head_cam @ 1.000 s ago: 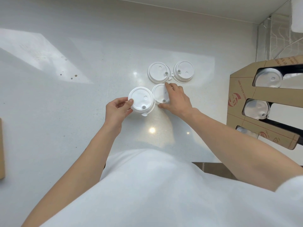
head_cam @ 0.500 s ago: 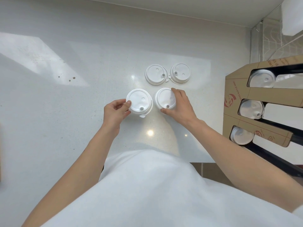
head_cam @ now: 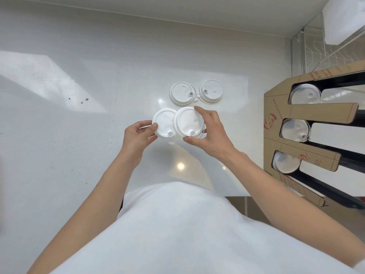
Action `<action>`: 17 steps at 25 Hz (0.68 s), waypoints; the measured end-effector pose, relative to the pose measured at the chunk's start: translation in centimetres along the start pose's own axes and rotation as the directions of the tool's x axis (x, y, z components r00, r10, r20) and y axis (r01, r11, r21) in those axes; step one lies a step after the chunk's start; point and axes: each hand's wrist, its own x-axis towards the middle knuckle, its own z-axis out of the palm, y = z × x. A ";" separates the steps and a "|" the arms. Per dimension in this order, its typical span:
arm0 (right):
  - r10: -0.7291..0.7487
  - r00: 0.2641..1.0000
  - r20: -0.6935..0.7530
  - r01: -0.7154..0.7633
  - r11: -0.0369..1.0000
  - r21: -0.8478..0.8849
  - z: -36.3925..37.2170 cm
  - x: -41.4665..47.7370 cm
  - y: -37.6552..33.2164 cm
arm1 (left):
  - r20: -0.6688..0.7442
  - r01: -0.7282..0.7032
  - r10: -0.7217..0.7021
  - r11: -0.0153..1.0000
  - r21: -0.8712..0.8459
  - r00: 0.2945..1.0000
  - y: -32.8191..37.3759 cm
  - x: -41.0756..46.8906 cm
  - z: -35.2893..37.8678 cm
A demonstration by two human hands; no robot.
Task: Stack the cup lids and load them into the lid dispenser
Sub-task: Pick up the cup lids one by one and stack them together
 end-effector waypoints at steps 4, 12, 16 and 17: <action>-0.026 1.000 0.012 0.025 0.996 0.080 0.5 0.0 -0.5 | 0.082 -0.010 0.009 1.000 0.020 0.997 0.3 -0.9 0.4; -0.011 1.000 0.015 0.007 0.971 0.237 0.5 -0.1 -1.2 | 0.148 -0.037 0.031 0.998 0.043 0.989 1.5 -1.8 0.7; -0.024 1.000 0.006 0.022 0.969 0.246 0.5 -0.2 -1.3 | 0.147 -0.055 0.048 0.998 0.041 0.988 1.7 -2.3 0.9; -0.032 0.999 0.000 0.031 0.969 0.247 0.4 -0.2 -1.2 | 0.150 -0.055 0.049 0.998 0.038 0.987 1.7 -2.4 1.1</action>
